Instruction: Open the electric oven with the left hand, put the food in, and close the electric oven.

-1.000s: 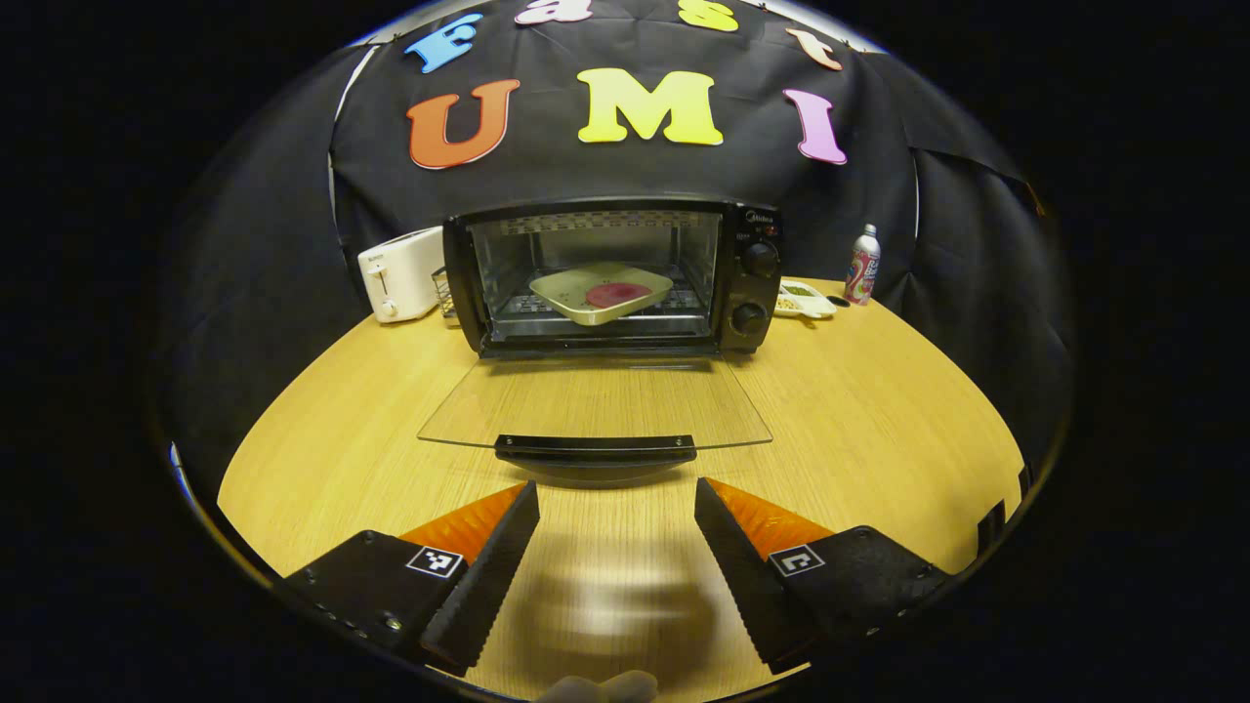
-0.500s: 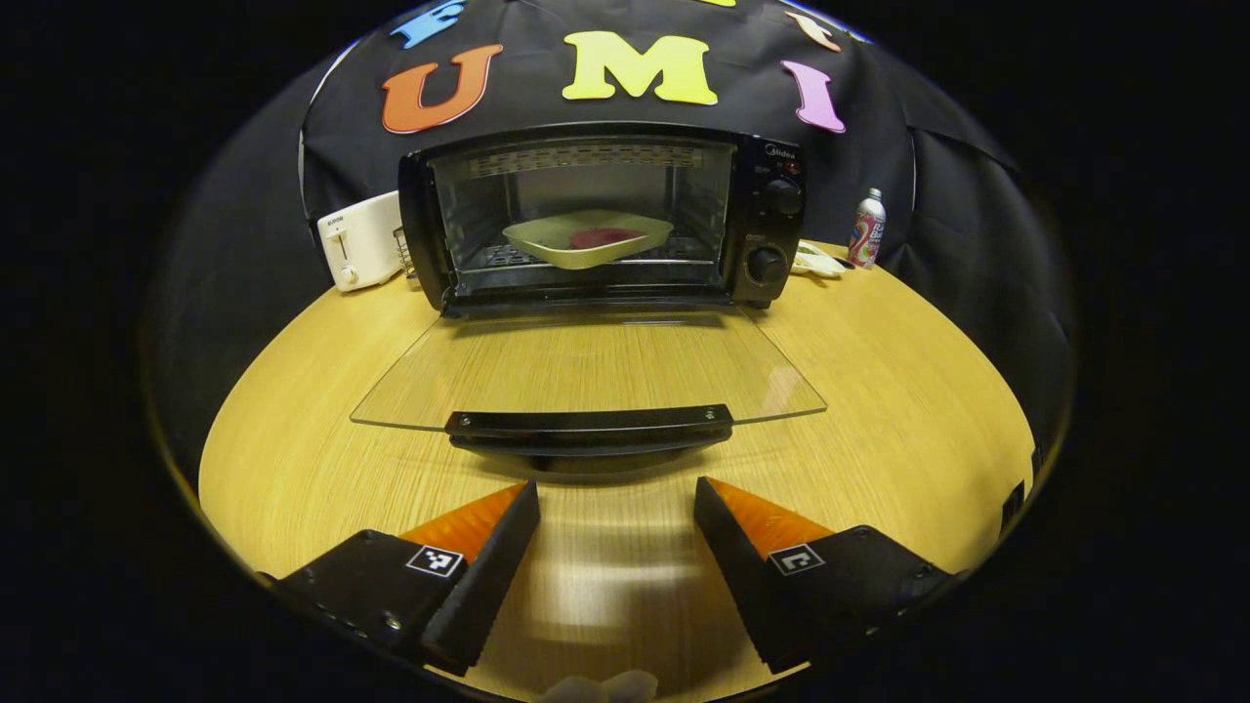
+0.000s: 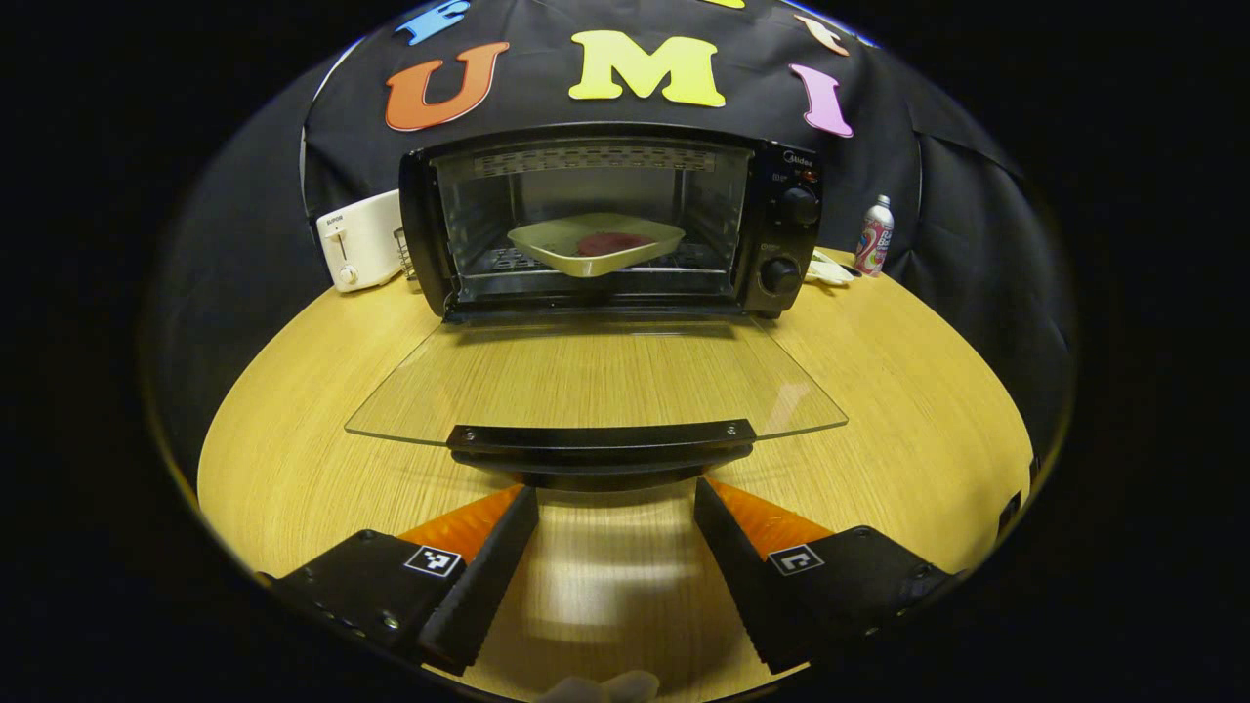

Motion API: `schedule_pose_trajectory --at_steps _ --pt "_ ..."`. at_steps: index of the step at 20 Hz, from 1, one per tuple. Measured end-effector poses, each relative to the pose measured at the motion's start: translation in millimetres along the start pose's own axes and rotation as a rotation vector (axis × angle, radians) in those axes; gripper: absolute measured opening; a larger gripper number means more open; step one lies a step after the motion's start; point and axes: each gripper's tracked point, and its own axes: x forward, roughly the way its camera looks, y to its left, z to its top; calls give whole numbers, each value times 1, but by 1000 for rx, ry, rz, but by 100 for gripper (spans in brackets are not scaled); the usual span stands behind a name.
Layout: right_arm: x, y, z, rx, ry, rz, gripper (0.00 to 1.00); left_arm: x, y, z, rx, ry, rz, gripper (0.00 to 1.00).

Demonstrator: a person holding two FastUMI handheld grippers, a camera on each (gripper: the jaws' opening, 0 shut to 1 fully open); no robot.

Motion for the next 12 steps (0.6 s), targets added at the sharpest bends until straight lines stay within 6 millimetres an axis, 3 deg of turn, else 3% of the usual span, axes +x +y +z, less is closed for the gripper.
schedule_pose_trajectory --at_steps 12 --pt "4 8 5 50 -5 9 96 -11 6 58 15 -80 -20 98"
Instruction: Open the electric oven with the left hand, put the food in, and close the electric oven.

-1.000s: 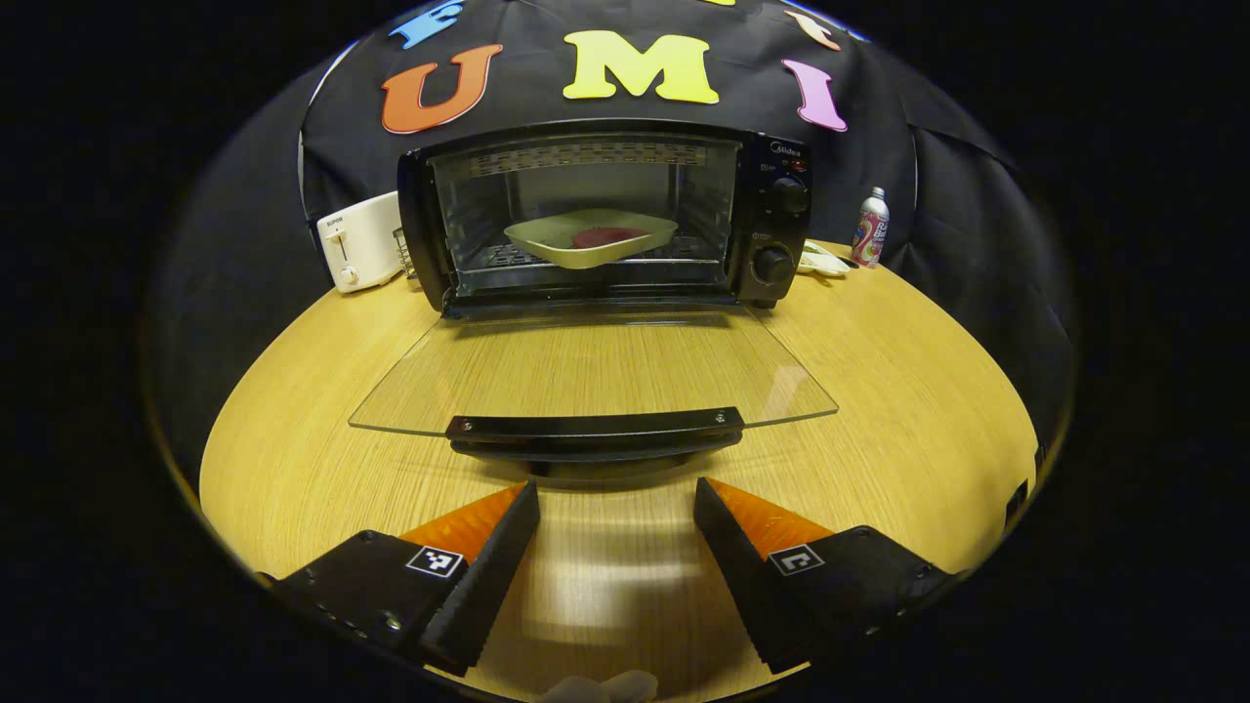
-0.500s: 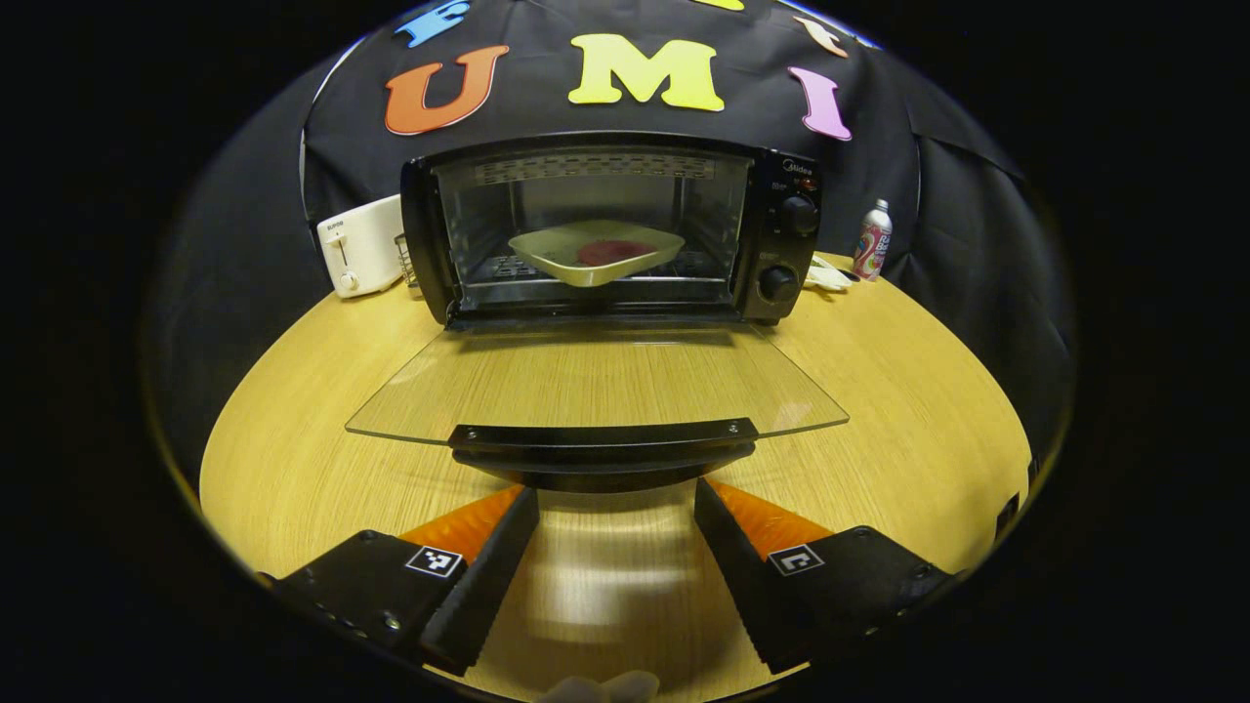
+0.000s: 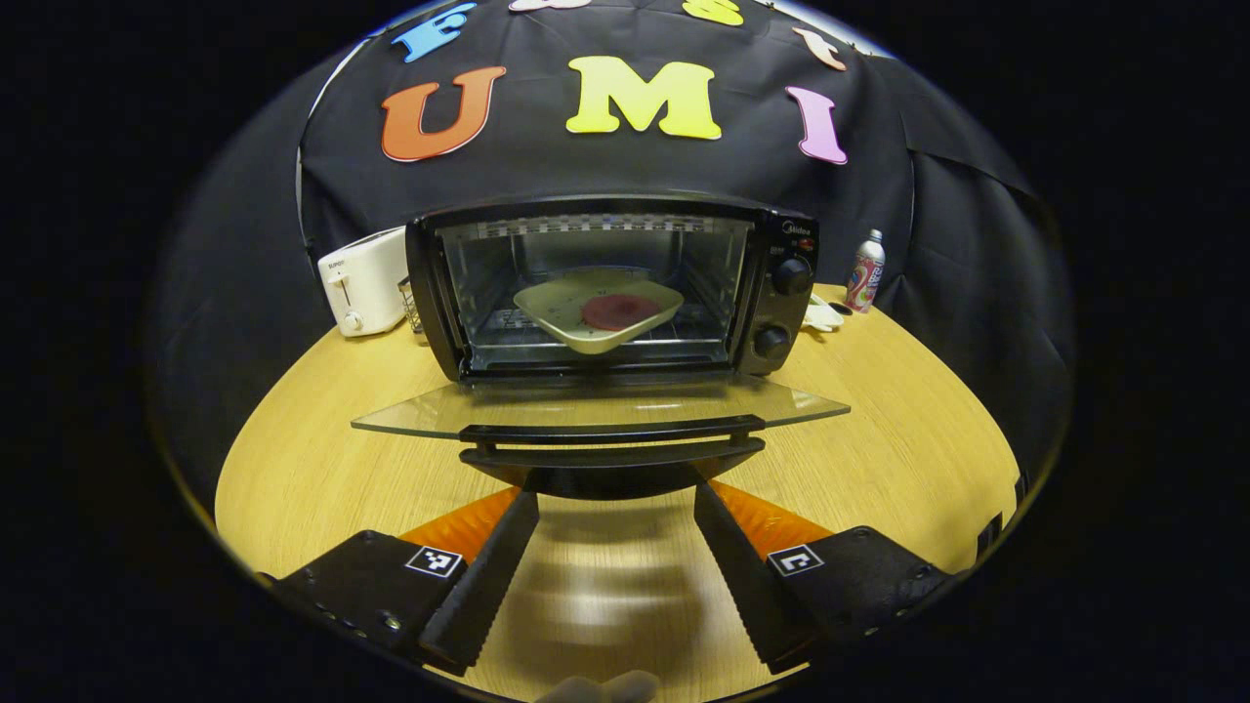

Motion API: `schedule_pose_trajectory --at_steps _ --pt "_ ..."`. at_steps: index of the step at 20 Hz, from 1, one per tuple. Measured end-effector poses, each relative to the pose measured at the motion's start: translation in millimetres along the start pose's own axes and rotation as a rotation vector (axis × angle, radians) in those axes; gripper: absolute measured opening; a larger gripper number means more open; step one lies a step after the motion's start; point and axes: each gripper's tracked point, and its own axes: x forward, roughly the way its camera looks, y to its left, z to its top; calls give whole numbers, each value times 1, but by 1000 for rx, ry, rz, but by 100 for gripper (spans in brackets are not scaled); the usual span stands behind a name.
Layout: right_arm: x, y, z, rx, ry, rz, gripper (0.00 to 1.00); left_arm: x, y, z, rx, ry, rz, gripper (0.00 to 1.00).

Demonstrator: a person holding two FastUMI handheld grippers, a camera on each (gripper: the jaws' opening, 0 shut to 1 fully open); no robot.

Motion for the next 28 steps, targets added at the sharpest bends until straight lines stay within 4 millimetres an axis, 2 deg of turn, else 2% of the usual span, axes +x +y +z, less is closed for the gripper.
schedule_pose_trajectory --at_steps 4,5,6,16,17,18,21,24,28 --pt "4 -3 2 25 -6 -13 96 1 3 22 10 -30 -8 97" --pt "5 -3 2 31 -7 -13 100 1 4 29 15 -41 -10 98" --pt "5 -3 3 34 -6 -17 96 2 4 36 18 -48 -12 97" --pt "4 -1 3 67 -8 -25 96 11 11 79 39 -105 -20 97" --pt "4 -2 3 65 -9 -26 100 12 11 84 34 -113 -23 97" --pt "4 -2 4 63 -10 -28 96 14 11 90 31 -118 -24 97" --pt "2 0 7 63 -22 -33 96 21 14 111 40 -152 -17 97" --pt "0 2 7 62 -27 -39 96 24 13 120 59 -172 -18 97" --pt "-4 5 5 63 -25 -39 96 20 9 118 62 -169 -28 97"
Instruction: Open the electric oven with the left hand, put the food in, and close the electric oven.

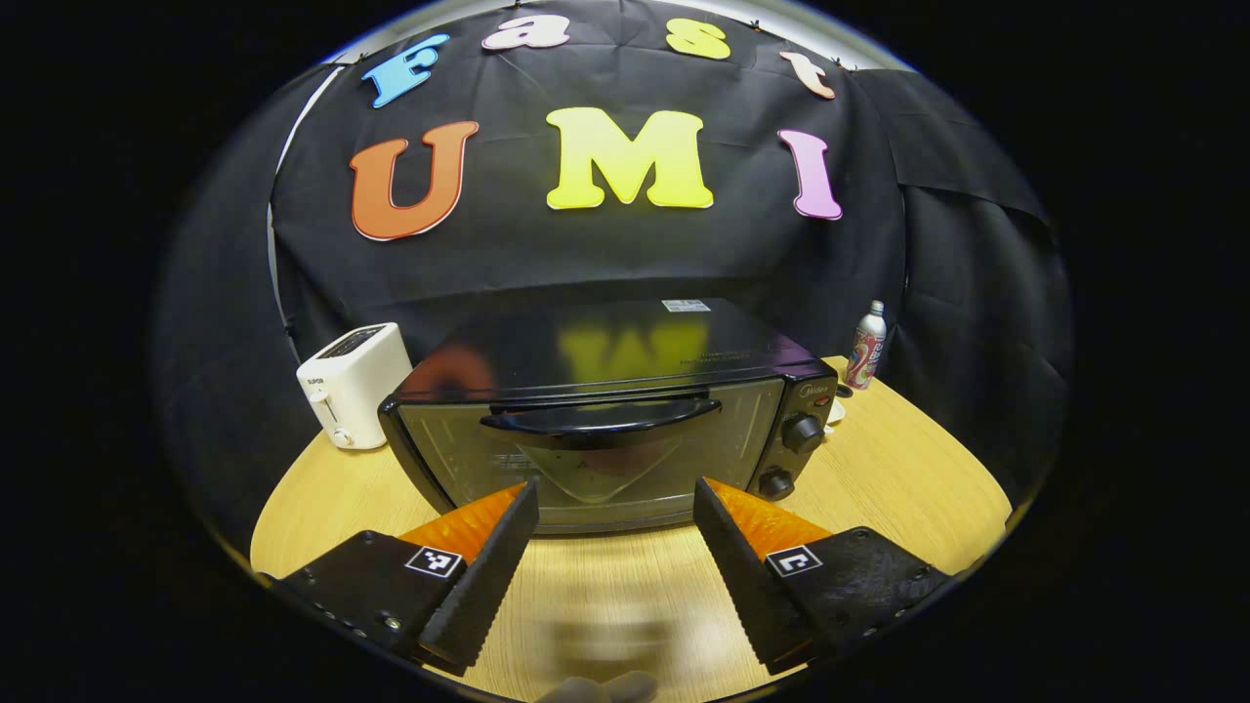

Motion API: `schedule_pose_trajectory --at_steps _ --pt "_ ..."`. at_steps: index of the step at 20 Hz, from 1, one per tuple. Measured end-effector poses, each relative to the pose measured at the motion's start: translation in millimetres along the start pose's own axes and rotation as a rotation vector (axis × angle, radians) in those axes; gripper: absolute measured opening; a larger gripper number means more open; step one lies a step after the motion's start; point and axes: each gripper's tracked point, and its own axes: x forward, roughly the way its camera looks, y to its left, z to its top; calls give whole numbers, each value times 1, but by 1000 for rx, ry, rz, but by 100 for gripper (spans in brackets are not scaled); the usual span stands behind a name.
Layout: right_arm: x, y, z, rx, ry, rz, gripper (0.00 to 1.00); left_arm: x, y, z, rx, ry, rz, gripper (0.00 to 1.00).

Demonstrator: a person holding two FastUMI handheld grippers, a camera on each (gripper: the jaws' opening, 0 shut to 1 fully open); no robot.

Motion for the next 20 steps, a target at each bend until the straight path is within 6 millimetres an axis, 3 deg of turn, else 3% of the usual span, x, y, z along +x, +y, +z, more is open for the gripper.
schedule_pose_trajectory --at_steps 7,12,16,20 --pt "-8 5 -4 -5 -4 1 96 -10 -3 2 -18 -8 -5 97" --pt "-18 6 1 -21 -18 6 96 -33 -8 13 -14 -38 -9 97" --pt "-37 3 21 -35 -86 13 96 -80 -12 49 -15 -110 9 97" --pt "-68 -8 40 -55 -158 51 100 -152 -21 92 -31 -212 41 97"
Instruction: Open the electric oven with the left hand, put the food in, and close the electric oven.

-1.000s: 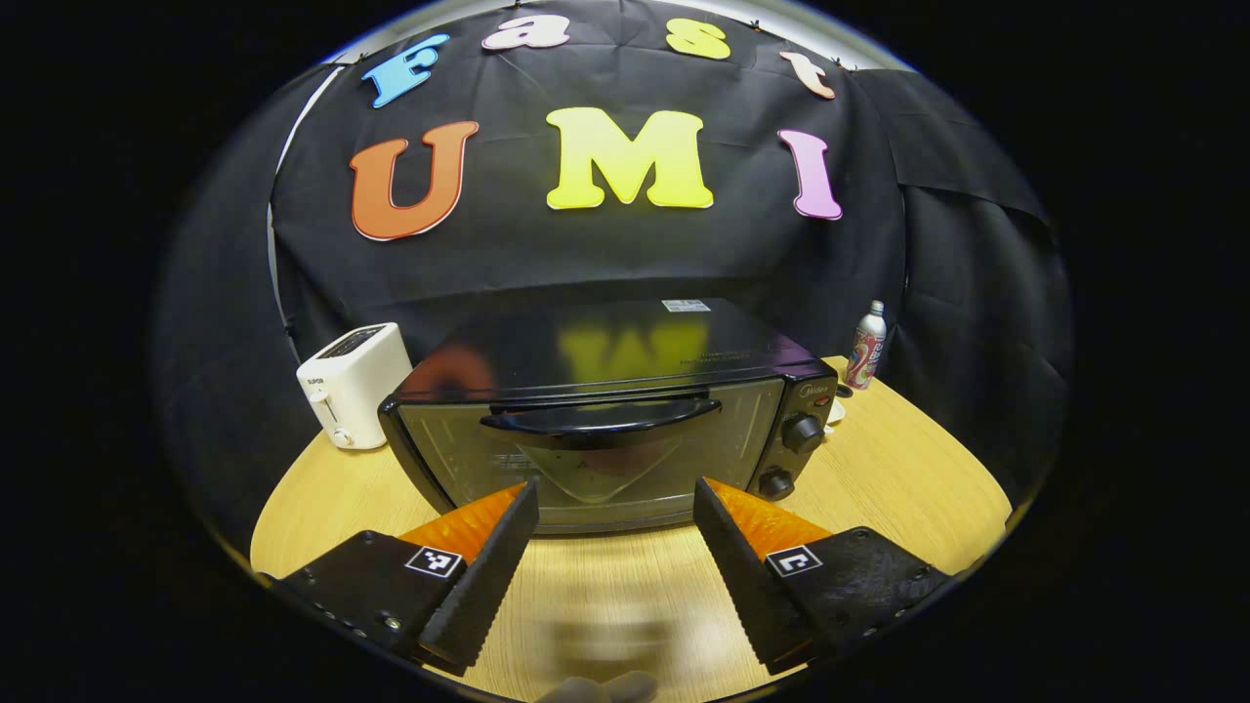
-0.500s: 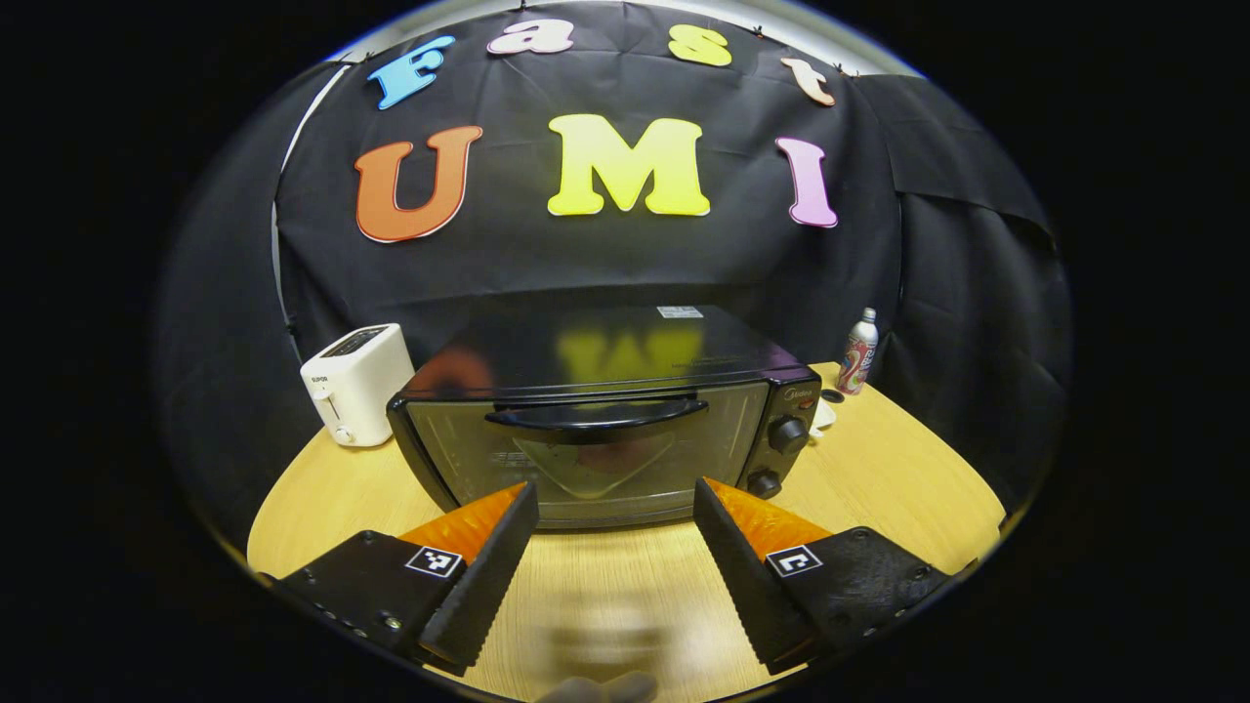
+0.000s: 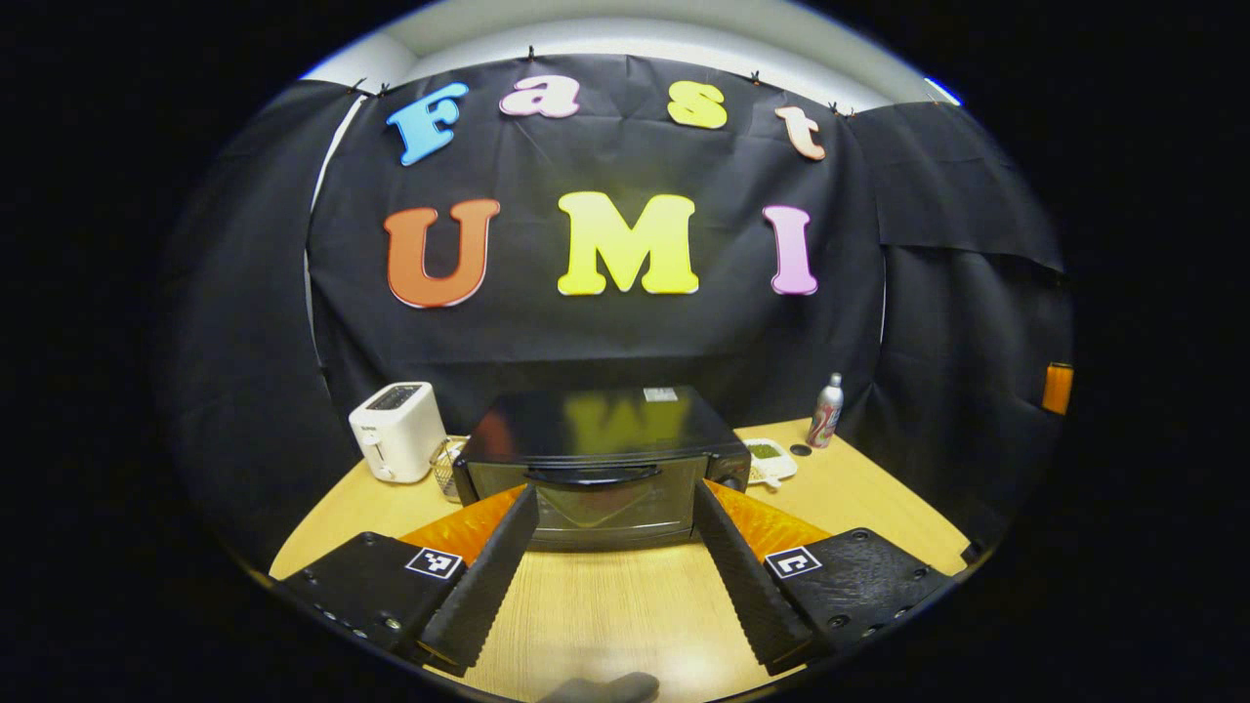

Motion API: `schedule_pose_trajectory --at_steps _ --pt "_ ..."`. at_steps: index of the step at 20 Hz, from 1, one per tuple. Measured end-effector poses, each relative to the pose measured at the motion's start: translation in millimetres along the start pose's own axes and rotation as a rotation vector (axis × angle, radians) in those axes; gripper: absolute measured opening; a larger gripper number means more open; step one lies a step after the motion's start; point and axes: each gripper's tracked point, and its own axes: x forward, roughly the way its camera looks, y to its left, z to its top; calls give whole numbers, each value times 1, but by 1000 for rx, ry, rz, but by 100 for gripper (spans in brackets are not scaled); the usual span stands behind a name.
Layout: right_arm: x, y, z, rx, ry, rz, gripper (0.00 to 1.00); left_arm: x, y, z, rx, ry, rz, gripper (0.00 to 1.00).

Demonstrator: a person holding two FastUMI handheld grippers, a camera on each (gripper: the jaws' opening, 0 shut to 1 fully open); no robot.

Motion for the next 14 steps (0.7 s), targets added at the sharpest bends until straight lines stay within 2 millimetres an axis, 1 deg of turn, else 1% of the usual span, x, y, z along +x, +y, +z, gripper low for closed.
schedule_pose_trajectory --at_steps 1,2,3,4,5,7,9,12,14 --pt "-10 -3 8 -1 -20 17 96 -19 -2 15 6 -26 13 97" --pt "-20 -10 14 -13 -39 27 96 -39 -6 28 9 -55 28 96" --pt "-31 -19 20 -31 -56 31 100 -60 -9 41 4 -83 42 97" --pt "-44 -27 24 -46 -73 40 96 -81 -17 52 -2 -114 49 97" --pt "-57 -35 30 -49 -92 47 96 -100 -27 64 -4 -148 49 97" --pt "-81 -54 38 -54 -118 57 96 -134 -39 79 -2 -189 63 96" --pt "-97 -69 42 -51 -140 66 96 -161 -52 84 -21 -217 70 96" --pt "-115 -90 40 -50 -157 53 96 -189 -66 82 -18 -231 91 96" --pt "-123 -93 38 -46 -162 64 96 -207 -73 77 3 -237 107 96"
